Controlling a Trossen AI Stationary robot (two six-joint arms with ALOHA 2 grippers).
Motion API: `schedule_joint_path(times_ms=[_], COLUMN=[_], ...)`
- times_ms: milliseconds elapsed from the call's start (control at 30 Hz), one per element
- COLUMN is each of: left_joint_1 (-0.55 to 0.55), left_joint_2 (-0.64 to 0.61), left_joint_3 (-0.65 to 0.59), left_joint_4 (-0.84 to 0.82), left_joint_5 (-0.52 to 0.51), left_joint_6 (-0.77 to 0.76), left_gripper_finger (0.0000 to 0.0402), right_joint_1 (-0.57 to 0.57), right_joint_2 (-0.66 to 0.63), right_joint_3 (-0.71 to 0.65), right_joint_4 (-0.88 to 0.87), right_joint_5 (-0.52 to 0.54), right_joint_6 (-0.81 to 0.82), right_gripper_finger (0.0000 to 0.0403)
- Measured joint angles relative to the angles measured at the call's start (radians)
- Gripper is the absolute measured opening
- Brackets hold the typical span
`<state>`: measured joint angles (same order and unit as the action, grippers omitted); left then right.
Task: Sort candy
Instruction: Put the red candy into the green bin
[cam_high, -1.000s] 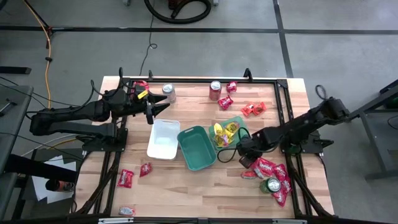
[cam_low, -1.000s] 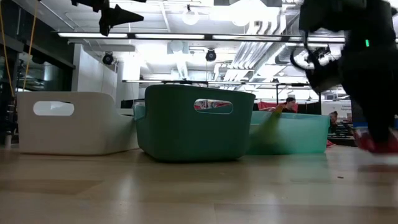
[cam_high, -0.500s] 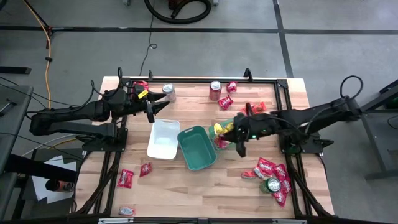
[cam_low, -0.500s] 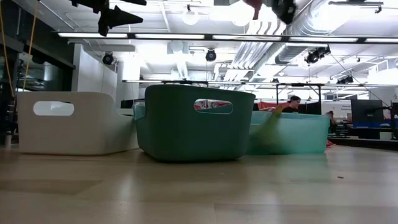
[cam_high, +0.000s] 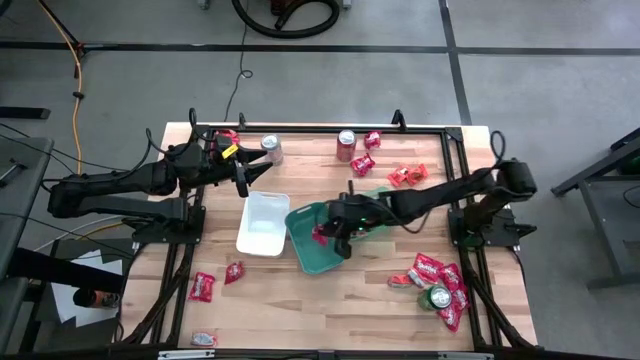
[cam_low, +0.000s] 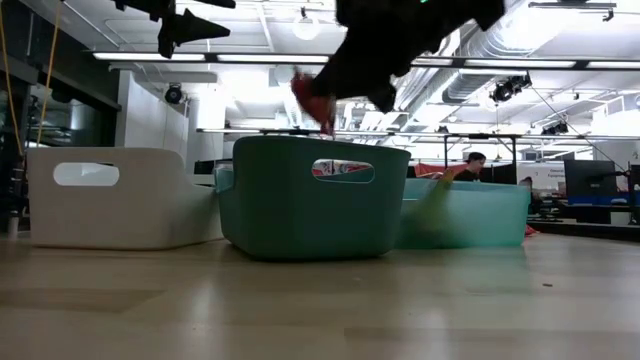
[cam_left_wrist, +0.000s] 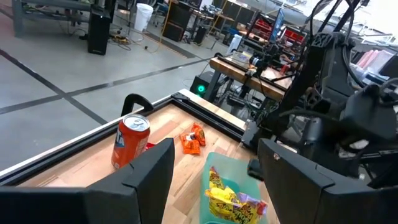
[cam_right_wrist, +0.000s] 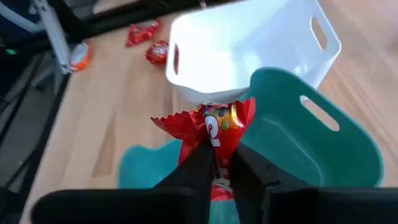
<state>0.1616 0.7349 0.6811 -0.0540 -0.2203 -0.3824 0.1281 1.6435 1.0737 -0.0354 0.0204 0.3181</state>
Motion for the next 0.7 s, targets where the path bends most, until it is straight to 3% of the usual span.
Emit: schedule_joint_path(times_ms=[367, 700], left_joint_1=[0.0, 0.003], left_joint_2=[0.0, 0.004], left_joint_3=[0.0, 0.0], left_joint_4=[0.003, 0.007], left_joint_5=[0.0, -0.021], left_joint_6=[0.025, 0.042], left_gripper_finger=[0.022, 0.022], right_joint_1=[-0.001, -0.07], right_joint_2=[0.078, 0.0], right_joint_3=[0.22, 0.419], right_joint_4=[-0.355, -0.691], right_joint_5=[0.077, 0.089], right_joint_6=[-0.163, -0.187], right_gripper_finger=[0.0183, 0.0201])
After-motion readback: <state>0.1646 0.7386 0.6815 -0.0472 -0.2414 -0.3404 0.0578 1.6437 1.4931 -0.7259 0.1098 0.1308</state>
